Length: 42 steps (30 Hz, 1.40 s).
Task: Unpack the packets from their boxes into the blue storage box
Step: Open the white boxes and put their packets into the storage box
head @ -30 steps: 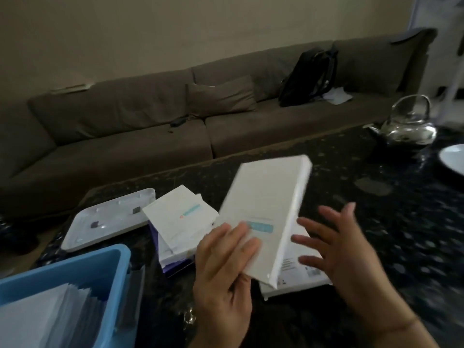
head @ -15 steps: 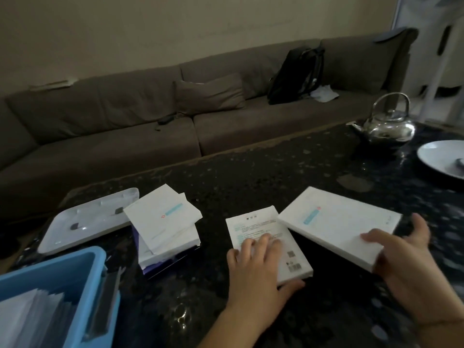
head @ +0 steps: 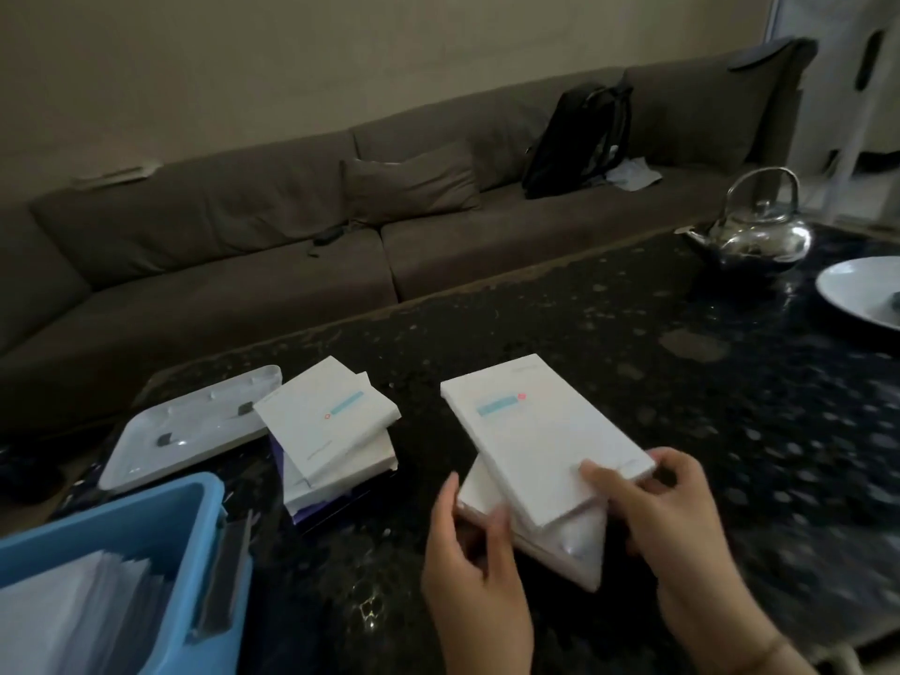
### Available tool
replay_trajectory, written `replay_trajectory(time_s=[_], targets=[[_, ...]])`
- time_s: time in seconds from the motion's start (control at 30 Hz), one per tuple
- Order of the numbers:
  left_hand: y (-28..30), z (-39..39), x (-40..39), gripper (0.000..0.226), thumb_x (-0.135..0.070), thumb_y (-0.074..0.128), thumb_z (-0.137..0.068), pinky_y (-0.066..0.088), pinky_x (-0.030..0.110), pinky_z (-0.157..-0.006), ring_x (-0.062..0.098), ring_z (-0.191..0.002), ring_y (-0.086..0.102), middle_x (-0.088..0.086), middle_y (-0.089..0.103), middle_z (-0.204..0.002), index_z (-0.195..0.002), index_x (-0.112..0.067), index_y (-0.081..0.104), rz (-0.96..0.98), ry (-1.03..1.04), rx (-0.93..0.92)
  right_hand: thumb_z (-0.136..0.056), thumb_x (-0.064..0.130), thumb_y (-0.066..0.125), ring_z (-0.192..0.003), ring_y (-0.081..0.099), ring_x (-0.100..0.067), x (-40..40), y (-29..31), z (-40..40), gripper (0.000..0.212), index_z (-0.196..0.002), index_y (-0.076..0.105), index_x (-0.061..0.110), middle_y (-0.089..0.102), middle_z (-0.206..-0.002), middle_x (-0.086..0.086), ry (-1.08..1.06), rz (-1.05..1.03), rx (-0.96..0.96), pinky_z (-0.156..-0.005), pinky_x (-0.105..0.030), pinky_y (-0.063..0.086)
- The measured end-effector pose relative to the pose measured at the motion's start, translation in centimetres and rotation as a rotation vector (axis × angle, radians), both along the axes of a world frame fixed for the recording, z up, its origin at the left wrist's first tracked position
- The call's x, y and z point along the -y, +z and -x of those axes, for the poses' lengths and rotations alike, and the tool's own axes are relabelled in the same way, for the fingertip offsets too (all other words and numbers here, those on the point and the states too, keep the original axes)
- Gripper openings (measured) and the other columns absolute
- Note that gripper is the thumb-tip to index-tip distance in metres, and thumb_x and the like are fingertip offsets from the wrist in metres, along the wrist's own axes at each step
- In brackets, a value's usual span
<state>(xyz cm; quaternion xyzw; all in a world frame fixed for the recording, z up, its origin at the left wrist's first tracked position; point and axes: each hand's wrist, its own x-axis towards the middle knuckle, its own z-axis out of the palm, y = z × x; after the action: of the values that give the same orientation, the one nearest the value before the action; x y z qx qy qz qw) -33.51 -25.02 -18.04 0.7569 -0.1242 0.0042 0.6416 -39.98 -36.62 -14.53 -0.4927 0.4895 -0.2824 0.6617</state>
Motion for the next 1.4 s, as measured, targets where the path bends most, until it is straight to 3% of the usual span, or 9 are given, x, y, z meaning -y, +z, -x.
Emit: replay_trajectory(time_s=[0.1,0.2,0.3,0.47,0.6,0.73,0.97,1.1,1.4], targets=[[-1.8,-0.2,-1.6,0.048,-0.033,0.082,-0.077,0.040,0.019,-0.083,0.015,-0.108,0.058,-0.018,0.059,-0.103,-0.122,-0.026,0.066,-0.315,-0.030,0.102,-0.070,0.037,0.084,-0.085,0.055,-0.011,-0.8,0.5,0.5,0.064,-0.116,0.041,0.025,0.052,-0.097,0.008,0.078,0.237,-0.270,-0.060,-0.028,0.044],[-1.8,-0.8,-3.0,0.069,-0.070,0.065,-0.060,0.041,0.028,-0.067,0.025,-0.091,0.064,-0.021,0.062,-0.093,-0.115,-0.029,0.068,-0.653,-0.128,0.365,-0.071,0.061,0.073,-0.099,0.056,-0.016,-0.8,1.2,1.3,0.072,-0.123,0.037,0.027,0.053,-0.102,0.007,0.225,0.473,-0.663,-0.075,-0.034,0.049],[-0.8,-0.2,-3.2,0.110,-0.073,0.068,-0.068,0.035,0.032,-0.102,0.012,-0.128,0.041,-0.021,0.045,-0.134,-0.154,-0.038,0.008,-0.782,-0.293,0.275,-0.076,0.076,0.054,-0.112,0.056,-0.018,-1.3,1.7,2.0,0.080,-0.137,0.024,0.034,0.057,-0.114,0.006,0.412,0.597,-0.870,-0.077,-0.034,0.046],[-0.5,-0.1,-2.7,0.098,-0.065,0.061,-0.083,0.031,0.018,-0.100,0.002,-0.127,0.035,-0.020,0.038,-0.140,-0.147,-0.049,-0.011,-0.701,-0.376,0.297,-0.071,0.074,0.063,-0.134,0.037,-0.017,-0.8,1.6,3.2,0.111,-0.147,-0.014,0.050,0.022,-0.154,0.010,0.736,0.637,-0.761,-0.105,-0.034,0.040],[-0.7,-0.4,-2.6,0.090,-0.061,0.062,-0.085,0.033,0.019,-0.106,0.003,-0.132,0.038,-0.018,0.040,-0.144,-0.153,-0.039,0.008,-0.726,-0.397,0.387,-0.078,0.053,0.072,-0.139,0.030,-0.011,0.7,0.6,3.8,0.096,-0.150,0.009,0.052,0.014,-0.157,0.019,0.888,0.794,-0.751,-0.114,-0.030,0.033],[-1.3,-1.3,-2.3,0.076,-0.054,0.076,-0.077,0.050,0.024,-0.087,0.011,-0.109,0.063,-0.011,0.063,-0.124,-0.141,-0.031,0.044,-0.736,-0.402,0.477,-0.085,0.036,0.072,-0.137,0.038,-0.009,2.8,-1.1,2.6,0.069,-0.144,0.038,0.044,0.032,-0.153,0.015,0.825,0.867,-0.590,-0.114,-0.024,0.032],[-0.2,-3.1,-1.3,0.060,-0.051,0.060,-0.091,0.042,0.019,-0.096,0.006,-0.115,0.052,-0.013,0.055,-0.131,-0.141,-0.032,0.033,-0.683,-0.372,0.433,-0.092,0.026,0.063,-0.145,0.025,-0.012,4.2,-2.4,-0.2,0.059,-0.143,0.038,0.043,0.026,-0.156,0.014,0.766,0.943,-0.528,-0.117,-0.026,0.018],[-0.7,-3.7,-1.5,0.065,-0.054,0.063,-0.088,0.039,0.022,-0.099,0.006,-0.115,0.047,-0.012,0.052,-0.132,-0.140,-0.034,0.031,-0.714,-0.354,0.457,-0.091,0.024,0.066,-0.144,0.026,-0.012,4.7,-2.6,-0.3,0.058,-0.134,0.040,0.053,0.029,-0.154,0.017,0.794,0.938,-0.515,-0.121,-0.038,0.024],[-0.7,-4.3,-1.5,0.072,-0.052,0.063,-0.089,0.033,0.018,-0.105,0.002,-0.123,0.039,-0.014,0.043,-0.140,-0.145,-0.035,0.021,-0.685,-0.389,0.365,-0.092,0.031,0.062,-0.143,0.027,-0.012,4.4,-1.7,-0.5,0.065,-0.135,0.023,0.059,0.026,-0.155,0.016,0.867,0.918,-0.557,-0.118,-0.034,0.025]])
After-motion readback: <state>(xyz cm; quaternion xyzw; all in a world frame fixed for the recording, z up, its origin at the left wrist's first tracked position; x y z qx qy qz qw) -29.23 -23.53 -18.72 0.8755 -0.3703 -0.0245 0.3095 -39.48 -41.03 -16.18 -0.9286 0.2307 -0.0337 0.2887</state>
